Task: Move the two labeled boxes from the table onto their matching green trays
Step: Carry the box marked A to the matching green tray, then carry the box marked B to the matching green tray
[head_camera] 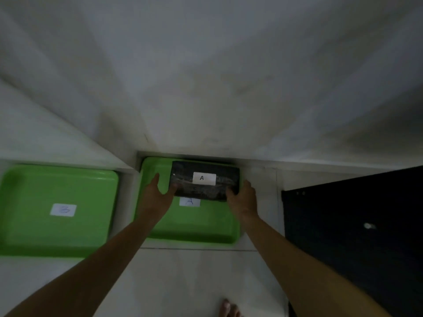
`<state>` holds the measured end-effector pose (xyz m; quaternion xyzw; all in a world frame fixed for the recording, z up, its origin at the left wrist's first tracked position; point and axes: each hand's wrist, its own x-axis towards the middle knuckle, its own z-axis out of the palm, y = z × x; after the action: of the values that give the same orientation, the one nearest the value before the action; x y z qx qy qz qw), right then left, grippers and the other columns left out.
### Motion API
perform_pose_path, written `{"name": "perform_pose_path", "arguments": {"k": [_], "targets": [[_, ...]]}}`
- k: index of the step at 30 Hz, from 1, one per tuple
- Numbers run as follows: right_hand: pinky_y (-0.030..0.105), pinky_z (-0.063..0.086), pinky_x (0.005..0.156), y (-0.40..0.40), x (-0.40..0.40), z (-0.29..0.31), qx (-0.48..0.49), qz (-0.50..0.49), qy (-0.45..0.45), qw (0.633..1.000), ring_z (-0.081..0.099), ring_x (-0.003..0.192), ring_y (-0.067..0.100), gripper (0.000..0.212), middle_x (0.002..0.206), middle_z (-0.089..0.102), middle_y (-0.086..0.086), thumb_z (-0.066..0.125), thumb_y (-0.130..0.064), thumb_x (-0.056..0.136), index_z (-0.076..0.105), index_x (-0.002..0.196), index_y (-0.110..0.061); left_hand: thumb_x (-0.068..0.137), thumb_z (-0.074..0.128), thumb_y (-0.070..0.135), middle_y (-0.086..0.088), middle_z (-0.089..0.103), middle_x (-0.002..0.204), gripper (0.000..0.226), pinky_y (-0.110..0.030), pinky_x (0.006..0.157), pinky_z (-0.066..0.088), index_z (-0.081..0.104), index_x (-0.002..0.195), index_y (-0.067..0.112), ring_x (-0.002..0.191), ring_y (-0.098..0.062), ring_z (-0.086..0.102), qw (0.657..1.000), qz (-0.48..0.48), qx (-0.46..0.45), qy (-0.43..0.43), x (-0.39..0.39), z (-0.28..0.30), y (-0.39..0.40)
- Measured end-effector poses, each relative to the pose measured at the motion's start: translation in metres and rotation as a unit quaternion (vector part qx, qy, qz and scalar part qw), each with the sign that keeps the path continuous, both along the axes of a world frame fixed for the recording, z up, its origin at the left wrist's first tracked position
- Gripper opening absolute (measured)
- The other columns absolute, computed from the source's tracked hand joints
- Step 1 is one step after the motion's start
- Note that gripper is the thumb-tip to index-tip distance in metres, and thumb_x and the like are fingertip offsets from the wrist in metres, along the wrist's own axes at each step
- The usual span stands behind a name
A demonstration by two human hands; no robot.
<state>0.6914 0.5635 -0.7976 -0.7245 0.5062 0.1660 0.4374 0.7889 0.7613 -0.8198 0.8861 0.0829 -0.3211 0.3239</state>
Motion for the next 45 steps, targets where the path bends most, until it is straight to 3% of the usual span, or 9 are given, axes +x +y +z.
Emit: {"name": "perform_pose_path", "arguments": {"k": [4, 8, 13, 17, 23, 27, 33, 42, 45], "targets": [[0.029, 0.05, 0.083, 0.022, -0.029, 0.027, 0.023, -0.006, -0.008, 1.0, 0.063, 0.104, 0.028, 0.029, 0.124, 0.064, 0.017, 0.055, -0.022, 0.099, 0.06, 0.123, -0.007, 0.089, 0.062, 0.051, -0.016, 0.055, 0.14, 0.072, -0.042, 0.101, 0.045, 0.042, 0.146, 0.011, 0.126, -0.033, 0.054, 0.992, -0.108, 0.072, -0.011, -0.021, 0.021, 0.015], [0.026, 0.047, 0.09, 0.033, -0.016, 0.097, 0.053, 0.029, -0.046, 0.997, 0.062, 0.115, 0.028, 0.028, 0.127, 0.066, 0.012, 0.059, -0.016, 0.097, 0.066, 0.121, -0.005, 0.09, 0.057, 0.054, -0.01, 0.059, 0.135, 0.061, -0.041, 0.096, 0.048, 0.051, 0.138, 0.017, 0.121, -0.029, 0.057, 0.981, -0.165, 0.085, -0.06, 0.003, 0.089, 0.013], [0.021, 0.045, 0.084, 0.007, 0.029, 0.244, 0.051, 0.039, -0.117, 0.991, 0.065, 0.112, 0.027, 0.031, 0.118, 0.07, 0.012, 0.061, -0.018, 0.096, 0.066, 0.122, -0.002, 0.09, 0.057, 0.055, -0.008, 0.064, 0.127, 0.055, -0.041, 0.09, 0.051, 0.059, 0.129, 0.016, 0.112, -0.028, 0.061, 0.979, -0.17, 0.034, -0.106, 0.036, 0.251, 0.002], [0.039, 0.052, 0.099, 0.013, 0.012, 0.38, 0.095, 0.108, -0.136, 0.98, 0.066, 0.111, 0.029, 0.036, 0.12, 0.069, 0.014, 0.062, -0.023, 0.097, 0.063, 0.126, -0.001, 0.088, 0.061, 0.054, -0.007, 0.069, 0.118, 0.051, -0.04, 0.088, 0.053, 0.063, 0.124, 0.018, 0.106, -0.026, 0.064, 0.974, -0.193, 0.022, -0.114, 0.006, 0.391, 0.032], [0.035, 0.053, 0.088, -0.018, -0.032, 0.596, 0.035, 0.197, -0.205, 0.958, 0.066, 0.102, 0.021, 0.041, 0.116, 0.069, 0.009, 0.063, -0.032, 0.095, 0.062, 0.129, -0.007, 0.083, 0.06, 0.064, -0.001, 0.066, 0.115, 0.059, -0.039, 0.092, 0.051, 0.06, 0.126, 0.024, 0.102, -0.02, 0.063, 0.974, -0.166, -0.017, -0.154, -0.013, 0.589, 0.028], [0.026, 0.049, 0.079, -0.028, -0.148, 0.676, 0.04, 0.136, -0.209, 0.968, 0.067, 0.102, 0.016, 0.044, 0.112, 0.07, 0.001, 0.061, -0.038, 0.096, 0.061, 0.132, -0.013, 0.085, 0.06, 0.062, -0.003, 0.066, 0.119, 0.061, -0.039, 0.095, 0.05, 0.06, 0.128, 0.019, 0.107, -0.023, 0.063, 0.96, -0.249, -0.015, -0.126, -0.081, 0.672, 0.002], [0.025, 0.05, 0.086, -0.065, -0.363, 0.721, -0.024, 0.041, -0.166, 0.985, 0.066, 0.104, 0.011, 0.043, 0.114, 0.071, -0.003, 0.063, -0.043, 0.094, 0.063, 0.129, -0.019, 0.087, 0.067, 0.045, -0.007, 0.066, 0.117, 0.051, -0.028, 0.09, 0.048, 0.061, 0.126, 0.012, 0.106, -0.022, 0.064, 0.94, -0.33, -0.078, -0.03, -0.256, 0.731, -0.076], [0.025, 0.052, 0.079, -0.196, -0.581, 0.787, -0.154, 0.054, -0.132, 0.978, 0.064, 0.084, 0.004, 0.033, 0.108, 0.07, -0.003, 0.057, -0.04, 0.096, 0.064, 0.121, -0.02, 0.074, 0.054, 0.078, 0.005, 0.062, 0.126, 0.077, -0.036, 0.1, 0.047, 0.056, 0.133, 0.028, 0.109, -0.008, 0.061, 0.873, -0.471, -0.122, 0.038, -0.459, 0.824, -0.25], [0.034, 0.058, 0.084, -0.218, -0.643, 0.794, -0.159, 0.035, -0.103, 0.981, 0.068, 0.089, 0.013, 0.031, 0.106, 0.07, -0.002, 0.056, -0.039, 0.095, 0.065, 0.117, -0.02, 0.064, 0.047, 0.086, 0.006, 0.064, 0.121, 0.086, -0.041, 0.102, 0.047, 0.059, 0.128, 0.03, 0.106, -0.008, 0.062, 0.867, -0.475, -0.135, 0.063, -0.512, 0.823, -0.279]]}}
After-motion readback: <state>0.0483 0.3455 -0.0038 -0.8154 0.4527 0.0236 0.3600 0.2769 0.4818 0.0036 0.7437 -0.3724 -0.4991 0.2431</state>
